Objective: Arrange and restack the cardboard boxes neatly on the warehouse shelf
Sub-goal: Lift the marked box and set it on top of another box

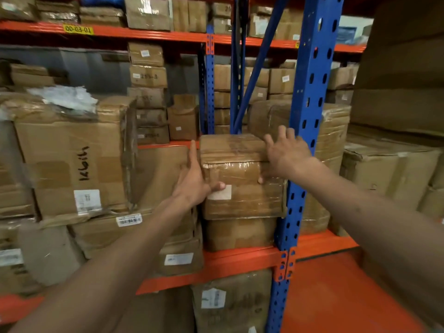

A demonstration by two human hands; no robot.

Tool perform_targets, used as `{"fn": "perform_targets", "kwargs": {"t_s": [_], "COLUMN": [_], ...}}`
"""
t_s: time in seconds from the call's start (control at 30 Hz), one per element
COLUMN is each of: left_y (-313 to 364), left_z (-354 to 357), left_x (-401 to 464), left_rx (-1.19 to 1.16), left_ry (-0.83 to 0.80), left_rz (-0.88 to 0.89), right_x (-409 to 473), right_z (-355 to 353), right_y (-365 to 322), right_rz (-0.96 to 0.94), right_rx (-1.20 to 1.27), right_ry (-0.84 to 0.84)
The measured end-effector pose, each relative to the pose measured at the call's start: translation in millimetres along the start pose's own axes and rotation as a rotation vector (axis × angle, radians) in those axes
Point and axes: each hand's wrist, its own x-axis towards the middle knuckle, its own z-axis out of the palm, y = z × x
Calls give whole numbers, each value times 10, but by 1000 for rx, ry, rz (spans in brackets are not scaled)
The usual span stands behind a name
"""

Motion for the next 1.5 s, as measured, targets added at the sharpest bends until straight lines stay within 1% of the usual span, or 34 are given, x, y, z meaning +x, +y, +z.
{"fn": "perform_targets", "kwargs": {"t_s": [0.03,0.07,0.1,0.13,0.17,0.27,0.33,0.4,0.6,0.77,0.83,0.9,0.93,0.97,1.03,1.07,1.1,1.13,1.17,1.23,1.3,1.37,1.43,1.5], "left_y": [9,15,26,46,67,63,60,83,97,108,121,116,107,95,60,27,-22,-77,-138,-302,-481,-677,-864,-979], "left_z": [-35,-75,-100,-103,-82,22,81,122,239,279,267,192,113,9,-245,-383,-528,-678,-825,-1069,-1239,-1317,-1325,-1279], "left_x": [39,79,111,131,143,234,299,366,471,413,286,99,-8,-117,-305,-381,-444,-510,-578,-701,-845,-966,-1047,-1055], "left_rx": [68,150,236,295,322,296,304,310,358,293,298,383,437,500,646,706,729,707,652,539,432,288,153,141], "left_ry": [-44,-112,-177,-213,-217,-142,-107,-79,-24,-12,-29,-26,26,129,412,558,689,791,864,951,930,822,717,655], "left_rz": [21,50,75,101,112,110,89,80,24,-10,-29,12,70,155,319,355,342,281,189,-3,-191,-346,-446,-482], "right_x": [65,129,186,234,272,367,454,543,672,622,592,560,566,577,611,610,588,558,511,379,215,38,-110,-199], "right_z": [19,27,43,74,109,206,251,272,302,296,256,140,50,-70,-353,-525,-717,-923,-1139,-1550,-1851,-2014,-2069,-2053], "right_y": [23,58,103,143,178,216,221,215,213,189,162,100,47,-22,-206,-325,-457,-607,-769,-1110,-1465,-1800,-2111,-2346], "right_rz": [-106,-193,-247,-289,-325,-396,-415,-420,-430,-405,-378,-357,-360,-370,-406,-438,-486,-547,-618,-766,-887,-969,-1034,-1056], "right_rx": [32,102,161,181,184,171,177,185,217,188,132,79,66,73,133,163,195,235,279,321,252,81,-112,-270], "right_ry": [-61,-174,-276,-327,-327,-213,-166,-153,-171,-169,-206,-269,-287,-285,-212,-141,-58,20,88,222,360,463,479,498]}}
